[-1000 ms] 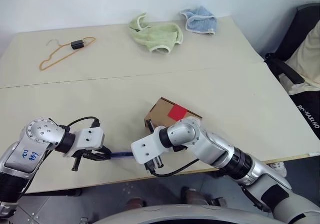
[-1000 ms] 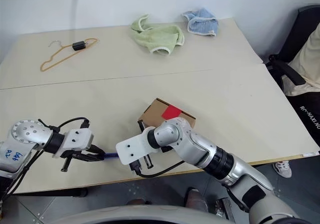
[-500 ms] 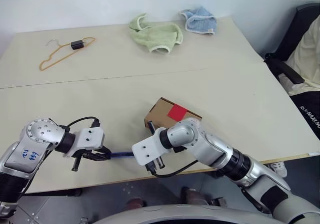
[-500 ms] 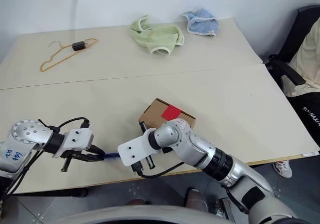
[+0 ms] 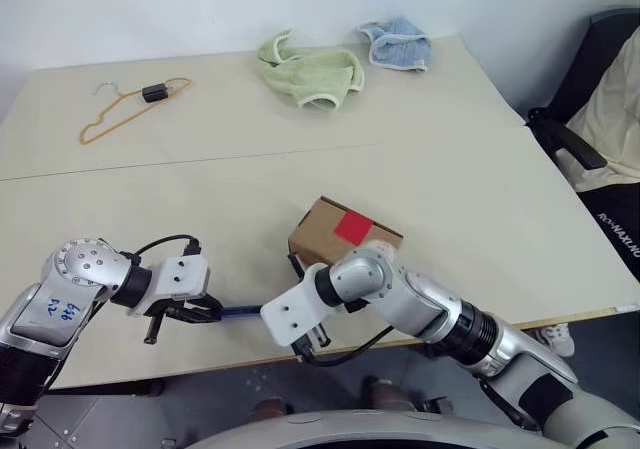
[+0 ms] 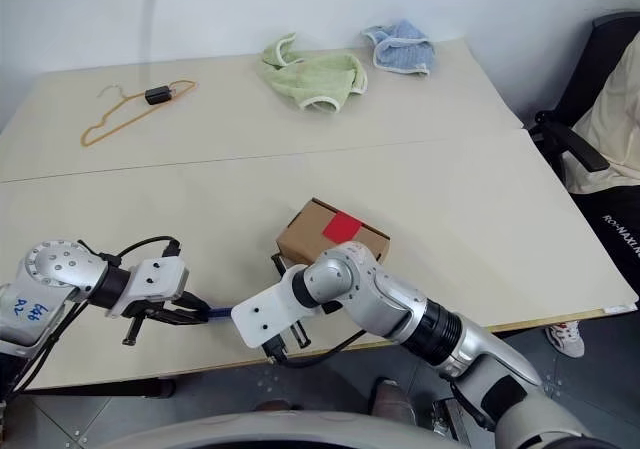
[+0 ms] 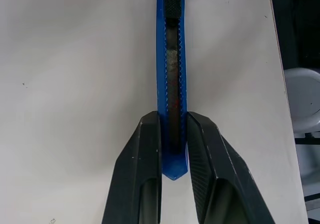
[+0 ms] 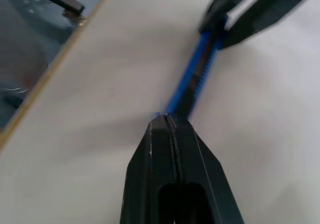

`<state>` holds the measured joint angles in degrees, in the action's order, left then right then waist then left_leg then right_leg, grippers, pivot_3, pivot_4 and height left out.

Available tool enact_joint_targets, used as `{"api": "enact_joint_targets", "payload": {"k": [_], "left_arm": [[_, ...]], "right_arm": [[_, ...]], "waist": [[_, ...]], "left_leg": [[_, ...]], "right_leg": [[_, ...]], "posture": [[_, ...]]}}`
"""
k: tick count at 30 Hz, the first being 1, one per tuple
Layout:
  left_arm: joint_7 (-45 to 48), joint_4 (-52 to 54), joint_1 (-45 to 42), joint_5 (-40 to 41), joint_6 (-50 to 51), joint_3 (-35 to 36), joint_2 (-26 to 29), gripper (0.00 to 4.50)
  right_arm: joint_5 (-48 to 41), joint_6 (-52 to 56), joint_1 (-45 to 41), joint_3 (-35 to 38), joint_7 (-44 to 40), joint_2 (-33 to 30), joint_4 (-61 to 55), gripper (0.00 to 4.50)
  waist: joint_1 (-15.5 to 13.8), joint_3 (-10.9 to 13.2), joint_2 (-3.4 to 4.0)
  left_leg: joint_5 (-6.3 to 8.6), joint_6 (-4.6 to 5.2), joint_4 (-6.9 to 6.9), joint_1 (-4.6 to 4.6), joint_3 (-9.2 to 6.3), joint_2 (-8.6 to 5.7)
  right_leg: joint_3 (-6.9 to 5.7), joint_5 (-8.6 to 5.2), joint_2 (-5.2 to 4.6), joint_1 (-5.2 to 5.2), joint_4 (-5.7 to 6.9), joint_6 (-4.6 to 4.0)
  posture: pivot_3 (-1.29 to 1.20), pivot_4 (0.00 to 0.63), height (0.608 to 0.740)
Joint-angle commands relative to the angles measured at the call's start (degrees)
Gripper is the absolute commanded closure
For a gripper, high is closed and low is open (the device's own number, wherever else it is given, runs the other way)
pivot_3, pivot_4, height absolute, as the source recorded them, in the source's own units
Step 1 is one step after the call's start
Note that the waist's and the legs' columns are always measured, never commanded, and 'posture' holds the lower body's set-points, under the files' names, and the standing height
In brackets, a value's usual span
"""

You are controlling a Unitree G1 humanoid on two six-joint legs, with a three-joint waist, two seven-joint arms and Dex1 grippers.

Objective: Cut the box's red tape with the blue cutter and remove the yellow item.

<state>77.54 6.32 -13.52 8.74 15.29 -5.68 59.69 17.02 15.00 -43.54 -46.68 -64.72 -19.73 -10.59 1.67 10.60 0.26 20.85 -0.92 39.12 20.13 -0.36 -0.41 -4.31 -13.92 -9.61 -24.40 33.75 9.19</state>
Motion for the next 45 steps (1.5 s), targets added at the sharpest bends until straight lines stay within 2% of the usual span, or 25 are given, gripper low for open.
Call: {"api": "enact_joint_targets", "payload": {"k": [1,7,12,17,22,45], "left_arm": [[0.8,-0.6,2.1,-2.2,1.3,-4.3,0.0,4.09],[0.9,-0.5,2.3,-2.1,1.1,-4.0,0.2,4.09],[1.4,-0.3,3.3,-1.9,0.5,-3.6,0.9,4.09],[1.6,-1.1,2.5,-2.3,-0.1,-4.1,0.6,4.09],[1.3,-1.9,1.7,-2.7,-0.5,-4.9,-0.1,4.09],[1.2,-1.1,2.0,-2.7,0.0,-5.2,-0.7,4.09]], "right_arm": [[0.6,-1.2,0.3,0.1,0.6,1.4,0.6,4.47],[0.4,-3.1,-0.1,1.3,1.4,2.3,2.5,4.47],[-3.8,-1.8,1.1,4.7,2.2,4.4,-0.3,4.47],[-4.5,-1.1,0.7,7.4,1.3,2.1,-0.7,4.47],[-3.6,-1.6,2.4,6.5,0.8,0.1,-1.7,4.47],[0.0,-5.6,3.8,3.5,3.0,1.9,3.5,4.47]], "waist": [[0.0,0.0,0.01],[0.0,0.0,0.0],[0.0,0.0,0.0],[0.0,0.0,-0.01],[0.0,0.0,-0.01],[0.0,-0.2,0.0]], "left_leg": [[0.0,0.0,0.0,-0.01,0.0,0.0],[0.0,0.0,0.0,-0.01,0.0,0.01],[0.0,-0.01,0.0,-0.01,0.01,0.03],[0.01,-0.02,0.0,-0.01,0.03,0.04],[0.02,-0.02,0.0,-0.01,0.04,0.04],[0.02,-0.02,0.0,-0.02,0.06,0.04]], "right_leg": [[0.0,0.0,0.0,0.0,0.01,0.0],[0.0,0.0,0.01,0.0,0.01,-0.02],[0.0,0.0,0.03,-0.01,0.02,-0.03],[0.0,0.0,0.03,-0.02,0.01,-0.03],[0.0,0.0,0.03,-0.02,0.01,-0.04],[0.01,0.0,0.03,-0.02,0.03,-0.04]], "posture": [[0.0,0.15,0.74],[0.0,0.15,0.74],[0.0,0.15,0.74],[0.0,0.15,0.74],[0.0,0.15,0.74],[0.0,0.15,0.74]]}}
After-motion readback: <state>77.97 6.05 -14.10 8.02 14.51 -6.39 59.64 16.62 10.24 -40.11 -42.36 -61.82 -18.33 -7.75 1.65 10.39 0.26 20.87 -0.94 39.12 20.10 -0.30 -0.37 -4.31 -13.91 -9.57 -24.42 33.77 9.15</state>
